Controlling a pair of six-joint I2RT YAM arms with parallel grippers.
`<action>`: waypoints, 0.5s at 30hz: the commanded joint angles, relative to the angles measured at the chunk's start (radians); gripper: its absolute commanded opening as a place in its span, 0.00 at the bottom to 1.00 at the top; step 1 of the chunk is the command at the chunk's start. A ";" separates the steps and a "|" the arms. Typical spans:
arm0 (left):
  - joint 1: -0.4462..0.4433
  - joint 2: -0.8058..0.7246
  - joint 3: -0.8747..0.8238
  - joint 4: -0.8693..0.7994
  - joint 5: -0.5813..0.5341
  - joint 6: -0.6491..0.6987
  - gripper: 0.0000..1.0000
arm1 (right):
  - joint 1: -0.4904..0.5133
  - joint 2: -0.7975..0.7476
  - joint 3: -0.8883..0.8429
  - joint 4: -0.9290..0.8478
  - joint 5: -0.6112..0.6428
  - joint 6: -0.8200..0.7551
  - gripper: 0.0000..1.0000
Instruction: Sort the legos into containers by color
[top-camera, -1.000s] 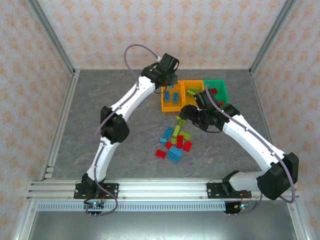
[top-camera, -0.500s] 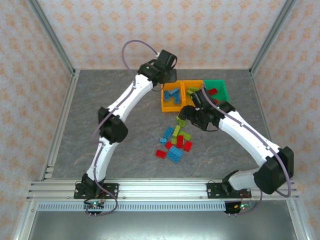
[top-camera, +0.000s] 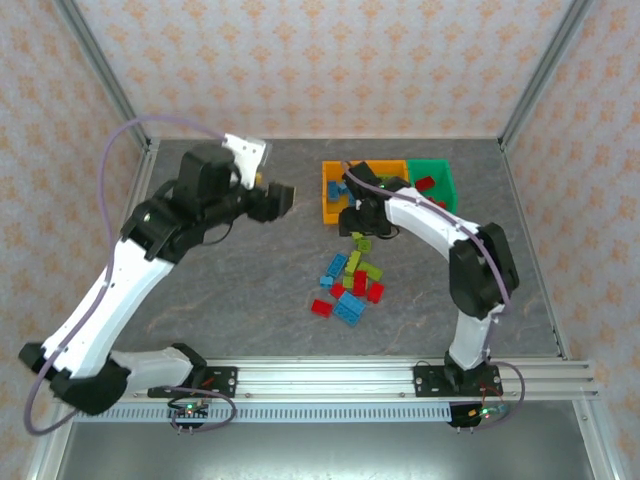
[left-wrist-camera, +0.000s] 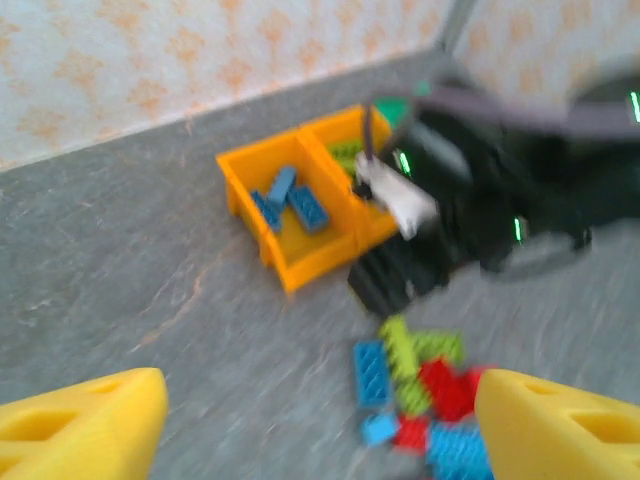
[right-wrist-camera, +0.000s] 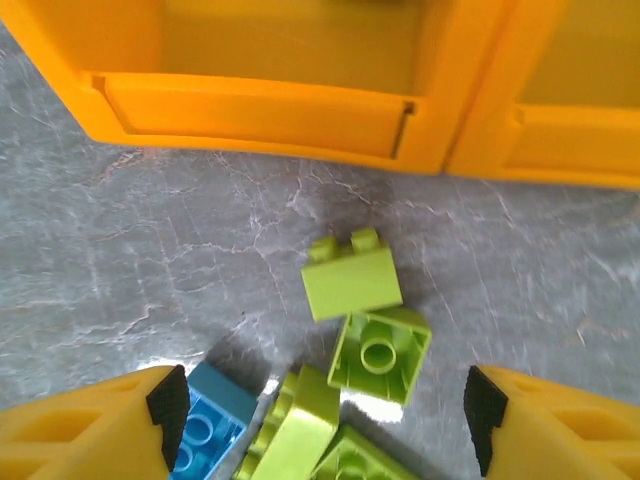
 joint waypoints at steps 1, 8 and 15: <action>-0.004 -0.081 -0.105 0.036 0.044 0.138 0.92 | 0.007 0.053 0.045 -0.014 0.022 -0.103 0.75; -0.004 -0.125 -0.165 -0.013 0.080 0.206 0.98 | 0.007 0.130 0.058 -0.002 0.035 -0.106 0.72; -0.005 -0.102 -0.189 0.028 0.099 0.208 0.98 | 0.007 0.146 0.043 0.022 0.036 -0.105 0.51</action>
